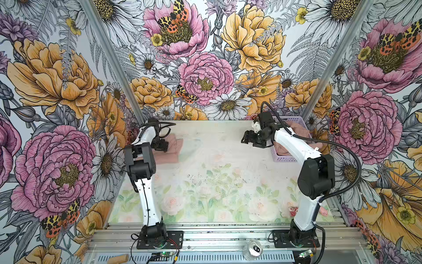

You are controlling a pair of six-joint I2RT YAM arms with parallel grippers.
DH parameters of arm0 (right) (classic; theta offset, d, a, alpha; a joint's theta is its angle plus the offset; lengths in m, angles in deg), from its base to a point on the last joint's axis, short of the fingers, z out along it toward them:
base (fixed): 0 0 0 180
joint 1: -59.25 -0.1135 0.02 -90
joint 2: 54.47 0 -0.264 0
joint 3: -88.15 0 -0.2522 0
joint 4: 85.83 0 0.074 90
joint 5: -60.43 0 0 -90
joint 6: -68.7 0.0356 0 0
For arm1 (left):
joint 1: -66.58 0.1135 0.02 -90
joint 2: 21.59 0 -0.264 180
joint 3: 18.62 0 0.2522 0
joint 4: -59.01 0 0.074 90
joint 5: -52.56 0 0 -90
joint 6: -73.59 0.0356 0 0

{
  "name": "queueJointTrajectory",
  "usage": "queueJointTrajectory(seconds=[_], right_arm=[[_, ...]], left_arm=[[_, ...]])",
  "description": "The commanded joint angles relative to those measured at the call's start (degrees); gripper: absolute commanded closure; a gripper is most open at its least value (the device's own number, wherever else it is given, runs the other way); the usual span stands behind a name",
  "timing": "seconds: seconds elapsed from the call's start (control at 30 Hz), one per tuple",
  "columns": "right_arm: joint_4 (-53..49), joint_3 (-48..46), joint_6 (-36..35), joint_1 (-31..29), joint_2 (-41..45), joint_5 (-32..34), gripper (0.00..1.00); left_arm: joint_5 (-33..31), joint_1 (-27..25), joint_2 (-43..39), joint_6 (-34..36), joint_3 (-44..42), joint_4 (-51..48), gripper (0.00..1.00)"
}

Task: Fold and stack the mixed laundry pile
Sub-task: 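Carry the shirt to the table corner with left gripper while right moves to basket, then release the shirt with left gripper while right grasps pink pants in basket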

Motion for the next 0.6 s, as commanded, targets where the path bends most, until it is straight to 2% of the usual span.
queueJointTrajectory(seconds=[0.0,0.2,0.3,0.57], right_arm=[[-1.9,3.2,-0.2,-0.6,-2.2,-0.7,0.21],[-3.8,6.3,-0.9,-0.4,-3.5,0.3,0.20],[-4.0,7.8,-0.8,1.1,-4.1,1.5,0.20],[-4.2,13.9,2.5,11.1,-5.8,16.3,0.17]], left_arm=[[-8.1,2.6,4.5,3.5,-1.5,-3.4,0.01],[-6.9,4.7,3.4,2.7,-1.6,-3.3,0.02],[-5.4,4.1,2.3,1.7,-1.6,-3.4,0.01],[1.7,-0.5,-3.6,-1.8,0.0,-3.2,0.01]])
